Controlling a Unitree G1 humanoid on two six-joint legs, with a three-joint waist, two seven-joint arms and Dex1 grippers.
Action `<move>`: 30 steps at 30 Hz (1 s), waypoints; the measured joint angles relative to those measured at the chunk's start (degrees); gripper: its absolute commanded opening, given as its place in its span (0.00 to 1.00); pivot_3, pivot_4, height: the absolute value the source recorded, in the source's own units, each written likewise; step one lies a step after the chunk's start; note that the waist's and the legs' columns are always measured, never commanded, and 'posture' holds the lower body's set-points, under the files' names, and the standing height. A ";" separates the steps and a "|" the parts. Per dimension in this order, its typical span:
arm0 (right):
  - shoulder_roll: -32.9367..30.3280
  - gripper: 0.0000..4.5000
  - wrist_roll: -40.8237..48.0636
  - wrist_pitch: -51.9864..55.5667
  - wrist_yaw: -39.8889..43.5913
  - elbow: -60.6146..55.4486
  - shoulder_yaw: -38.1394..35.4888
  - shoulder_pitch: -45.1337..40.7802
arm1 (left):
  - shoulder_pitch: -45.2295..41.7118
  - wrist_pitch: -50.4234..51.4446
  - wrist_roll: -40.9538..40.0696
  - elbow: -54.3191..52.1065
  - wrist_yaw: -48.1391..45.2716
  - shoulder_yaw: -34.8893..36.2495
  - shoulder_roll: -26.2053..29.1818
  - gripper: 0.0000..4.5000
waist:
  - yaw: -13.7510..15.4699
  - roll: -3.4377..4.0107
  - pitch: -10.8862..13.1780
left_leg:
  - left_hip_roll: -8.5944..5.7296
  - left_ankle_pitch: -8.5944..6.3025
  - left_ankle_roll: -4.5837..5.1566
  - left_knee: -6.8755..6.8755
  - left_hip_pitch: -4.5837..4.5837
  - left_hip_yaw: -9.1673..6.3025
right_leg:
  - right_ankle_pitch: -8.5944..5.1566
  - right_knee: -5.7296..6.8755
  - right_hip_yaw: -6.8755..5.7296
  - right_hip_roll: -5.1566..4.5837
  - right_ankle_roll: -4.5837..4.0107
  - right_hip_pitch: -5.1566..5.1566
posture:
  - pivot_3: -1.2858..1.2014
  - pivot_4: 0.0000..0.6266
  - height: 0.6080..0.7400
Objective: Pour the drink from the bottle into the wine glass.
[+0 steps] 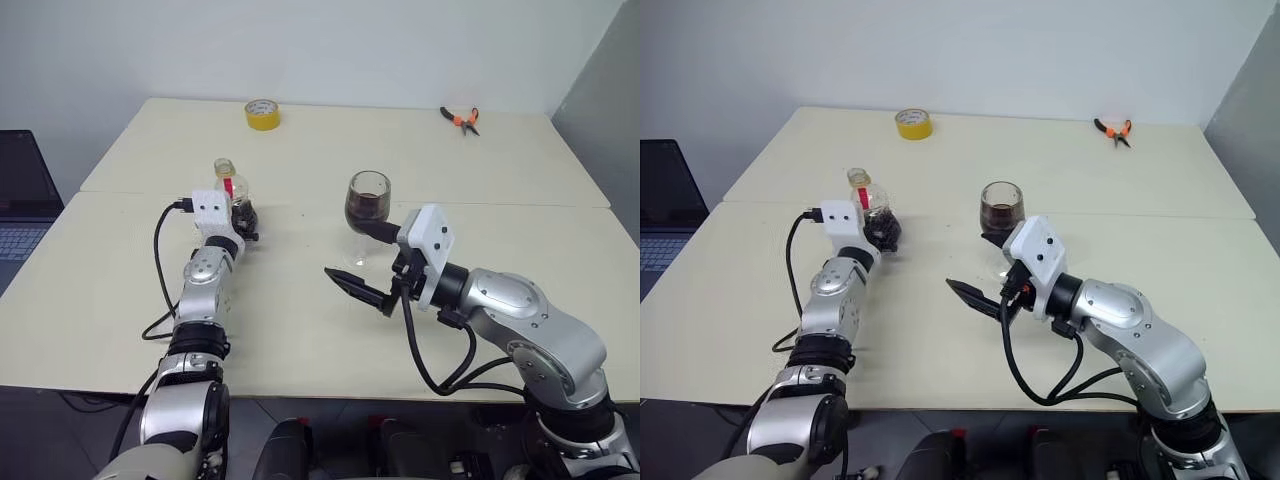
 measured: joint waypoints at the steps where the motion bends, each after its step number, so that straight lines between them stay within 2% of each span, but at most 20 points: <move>1: 0.36 1.00 0.33 0.19 -0.22 0.00 -0.24 0.13 | 0.88 0.80 -0.19 -1.19 -0.34 0.00 -0.02 0.79 | -0.01 0.00 0.00 | 0.00 0.00 0.00 0.00 0.00 -0.01 | 0.00 0.00 -0.01 0.00 0.00 0.00 | 0.52 0.24 1.00; 4: 1.18 1.00 0.86 0.56 -1.01 -0.11 -0.34 0.32 | 3.72 2.59 -0.29 -5.14 -0.67 -0.48 -0.13 1.00 | -0.03 0.00 0.00 | 0.01 0.00 0.00 -0.01 0.00 0.00 | 0.00 0.00 0.00 0.00 0.00 0.00 | 0.52 0.24 1.00; 8: -0.64 1.00 -0.60 -0.40 -1.16 -0.81 -0.53 2.84 | 9.10 7.38 -0.47 -15.17 -0.59 -0.63 -0.05 1.00 | -0.02 0.00 0.00 | 0.01 -0.01 -0.01 -0.02 -0.01 -0.01 | 0.00 -0.04 0.02 -0.01 0.00 0.01 | 0.52 0.24 1.00; 11: -3.62 1.00 -3.80 -2.38 -1.47 -1.54 -1.06 8.72 | 15.40 12.01 -0.94 -24.71 -0.09 -0.45 0.21 1.00 | 0.02 0.00 -0.01 | 0.01 -0.01 -0.01 -0.05 -0.01 0.00 | 0.00 -0.10 0.02 -0.02 0.00 0.04 | 0.52 0.24 1.00; 14: -3.01 1.00 -7.31 -7.64 -2.82 -0.91 -1.97 17.33 | 21.32 16.32 -1.07 -33.16 1.49 -0.23 0.17 1.00 | 0.32 -0.01 -0.02 | 0.03 -0.01 0.00 -0.06 0.01 -0.02 | 0.00 -0.10 0.00 -0.01 0.00 0.06 | 0.52 0.24 1.00; 19: 2.87 1.00 -15.10 -22.62 -6.14 6.29 -1.98 25.35 | 27.21 17.90 0.77 -42.33 3.09 -1.59 -0.12 1.00 | 0.52 -0.02 -0.07 | 0.02 -0.01 0.00 -0.06 0.11 0.01 | 0.00 -0.08 0.04 0.01 0.00 0.12 | 0.52 0.24 1.00; 24: 16.41 1.00 -21.77 -42.98 -15.18 22.47 -4.36 26.35 | 32.91 11.29 4.09 -45.07 4.39 -5.44 -3.43 1.00 | 0.56 0.02 -0.13 | 0.03 -0.01 -0.01 -0.13 0.14 0.04 | 0.00 -0.12 0.06 0.01 0.00 0.12 | 0.52 0.24 1.00; 30: 21.18 1.00 -23.48 -52.71 -17.29 34.30 -5.27 26.02 | 33.41 8.91 4.25 -45.06 3.83 -6.44 -4.46 1.00 | 0.56 0.05 -0.13 | 0.03 -0.02 -0.01 -0.12 0.14 0.07 | 0.00 -0.11 0.08 0.01 0.00 0.12 | 0.52 0.24 1.00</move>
